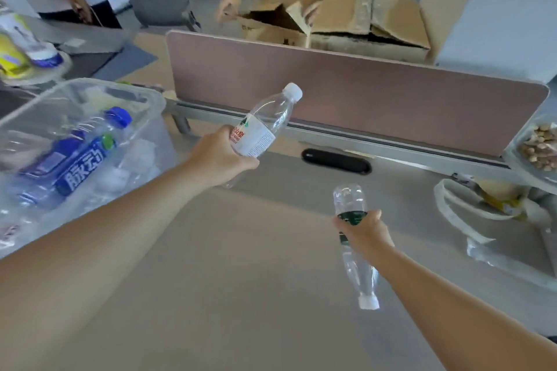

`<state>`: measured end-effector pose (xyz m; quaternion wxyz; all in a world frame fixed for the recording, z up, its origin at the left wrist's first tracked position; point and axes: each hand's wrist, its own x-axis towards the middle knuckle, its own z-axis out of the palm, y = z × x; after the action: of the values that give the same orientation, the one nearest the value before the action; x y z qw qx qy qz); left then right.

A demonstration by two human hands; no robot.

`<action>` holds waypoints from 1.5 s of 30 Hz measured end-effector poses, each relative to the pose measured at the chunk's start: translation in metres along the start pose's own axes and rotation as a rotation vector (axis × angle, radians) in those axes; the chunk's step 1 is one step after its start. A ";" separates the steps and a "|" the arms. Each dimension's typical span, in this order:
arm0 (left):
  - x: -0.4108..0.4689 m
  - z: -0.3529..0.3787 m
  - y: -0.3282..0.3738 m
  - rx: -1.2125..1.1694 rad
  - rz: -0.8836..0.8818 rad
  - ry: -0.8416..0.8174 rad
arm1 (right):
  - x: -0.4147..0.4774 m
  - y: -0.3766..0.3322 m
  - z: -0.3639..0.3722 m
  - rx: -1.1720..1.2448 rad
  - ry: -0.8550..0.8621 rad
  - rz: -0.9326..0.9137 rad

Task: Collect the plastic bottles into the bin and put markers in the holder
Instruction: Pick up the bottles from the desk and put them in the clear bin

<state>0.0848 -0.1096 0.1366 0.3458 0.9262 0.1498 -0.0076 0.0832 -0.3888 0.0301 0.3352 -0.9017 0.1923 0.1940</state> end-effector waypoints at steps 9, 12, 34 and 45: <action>-0.036 -0.161 -0.072 -0.164 -0.050 0.276 | -0.087 -0.196 0.051 0.374 -0.209 -0.230; -0.046 -0.212 -0.102 -0.216 -0.059 0.358 | -0.126 -0.259 0.070 0.385 -0.263 -0.335; 0.020 -0.274 -0.282 0.035 -0.267 0.044 | -0.183 -0.398 0.172 0.685 -0.455 -0.176; 0.030 -0.323 -0.290 -0.015 -0.254 0.147 | -0.173 -0.476 0.222 0.439 -0.449 -0.208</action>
<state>0.0021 0.3142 0.1935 0.3370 0.8953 0.2908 0.0174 0.1137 0.1333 0.2095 0.5737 -0.7574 0.0578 0.3064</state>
